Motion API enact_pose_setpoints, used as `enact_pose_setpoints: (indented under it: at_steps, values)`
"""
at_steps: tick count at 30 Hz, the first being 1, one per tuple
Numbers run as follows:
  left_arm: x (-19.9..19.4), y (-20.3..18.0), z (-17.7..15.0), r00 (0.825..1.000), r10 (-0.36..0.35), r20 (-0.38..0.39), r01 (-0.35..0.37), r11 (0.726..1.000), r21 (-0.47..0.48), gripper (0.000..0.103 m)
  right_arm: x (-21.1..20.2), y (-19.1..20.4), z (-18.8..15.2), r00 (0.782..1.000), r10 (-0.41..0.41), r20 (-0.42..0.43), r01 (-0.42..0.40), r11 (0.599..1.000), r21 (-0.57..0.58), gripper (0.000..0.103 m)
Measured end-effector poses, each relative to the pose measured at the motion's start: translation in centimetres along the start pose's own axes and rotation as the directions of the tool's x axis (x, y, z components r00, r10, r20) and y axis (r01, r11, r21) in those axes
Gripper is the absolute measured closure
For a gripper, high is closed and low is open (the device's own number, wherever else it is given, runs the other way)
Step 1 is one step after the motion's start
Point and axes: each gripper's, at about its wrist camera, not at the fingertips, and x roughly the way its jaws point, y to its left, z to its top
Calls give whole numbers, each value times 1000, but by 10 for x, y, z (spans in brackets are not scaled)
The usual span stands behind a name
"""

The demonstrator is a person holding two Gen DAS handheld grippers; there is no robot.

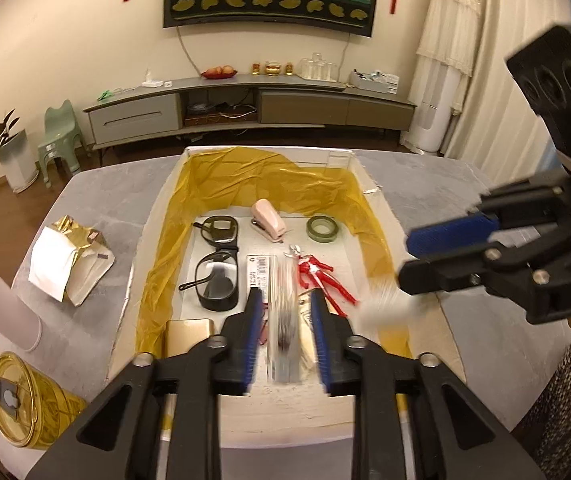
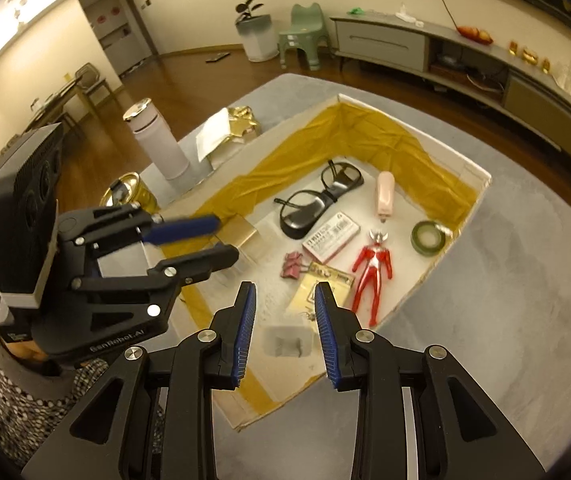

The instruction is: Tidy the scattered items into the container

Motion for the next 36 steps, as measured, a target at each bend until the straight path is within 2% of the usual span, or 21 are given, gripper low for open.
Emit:
enact_pose_setpoints:
  at_steps: [5,9,14,19,23,26,28,36]
  values:
    - [-8,13,4,1000,-3,29,5,998,-63,60,-10,-4,-1,1000,-11,12,11,1000,16,70]
    - [-13,17,7,999,4,41,-1,997,-77,60,-12,-1,-3,1000,-21,10,21,1000,2,69]
    - [-22,5,8,999,-2,41,3,999,-38,60,-18,8,-4,998,-62,7,63,996,-62,66]
    - [-27,-9,8,1000,4,27,-4,1000,5,59,-26,18,-7,997,-73,3,73,984,-162,51]
    - [-31,-22,7,1000,-1,18,1,999,36,58,-25,26,-13,979,-202,-2,194,944,-268,51]
    - [-35,-32,6,1000,7,16,-8,998,55,56,-23,25,-17,963,-269,-20,251,922,-296,50]
    - [-36,-36,6,1000,12,15,-13,998,59,53,-22,22,-19,961,-273,-41,248,920,-302,50]
    - [-44,-40,3,999,39,12,-40,997,63,52,-21,17,-28,956,-283,-76,249,920,-302,50]
